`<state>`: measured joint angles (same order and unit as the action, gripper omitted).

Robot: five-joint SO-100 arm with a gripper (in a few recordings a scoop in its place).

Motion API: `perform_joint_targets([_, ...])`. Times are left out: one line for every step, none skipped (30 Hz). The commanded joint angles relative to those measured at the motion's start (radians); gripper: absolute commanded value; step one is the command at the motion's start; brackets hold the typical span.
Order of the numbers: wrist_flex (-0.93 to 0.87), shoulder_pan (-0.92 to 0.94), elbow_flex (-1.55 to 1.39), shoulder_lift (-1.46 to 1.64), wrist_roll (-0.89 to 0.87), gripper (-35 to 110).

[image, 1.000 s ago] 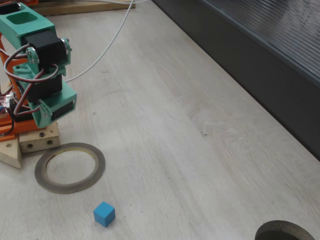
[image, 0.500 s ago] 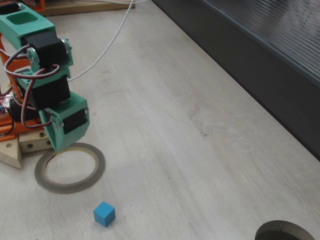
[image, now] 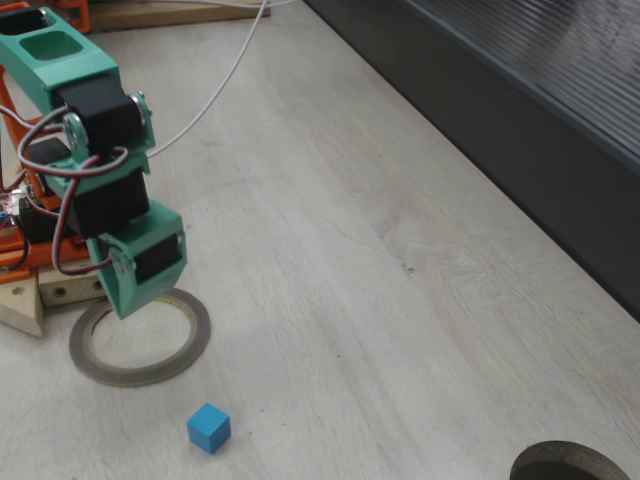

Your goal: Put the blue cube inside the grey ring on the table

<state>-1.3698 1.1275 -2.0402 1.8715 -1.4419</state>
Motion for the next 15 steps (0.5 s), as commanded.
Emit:
perform_joint_targets([0.005, 0.018, 0.077, -0.037, -0.008, 0])
perform_joint_targets([0.005, 0.018, 0.117, -0.051, -0.008, 0])
perform_joint_targets([0.005, 0.018, 0.163, -0.067, -0.008, 0])
perform_joint_targets([0.005, 0.018, 0.207, -0.089, -0.008, 0])
perform_joint_targets([0.005, 0.018, 0.255, -0.120, -0.008, 0])
perform_joint_targets([0.005, 0.018, 0.299, -0.155, -0.008, 0])
perform_joint_targets([0.005, 0.018, 0.341, -0.193, -0.008, 0])
perform_joint_targets([0.005, 0.018, 0.379, -0.232, -0.008, 0])
perform_joint_targets([0.005, 0.018, 0.414, -0.270, -0.008, 0])
perform_joint_targets([0.003, 0.018, 0.448, -0.304, -0.008, 0])
perform_joint_targets([0.003, 0.020, 0.479, -0.331, -0.008, 0])
perform_joint_targets([0.003, 0.029, 0.505, -0.356, -0.008, 0])
perform_joint_targets([0.005, 0.051, 0.529, -0.377, -0.008, 0])
perform_joint_targets([0.005, 0.077, 0.551, -0.396, -0.011, 0])
perform_joint_targets([0.005, 0.109, 0.572, -0.413, -0.014, 0])
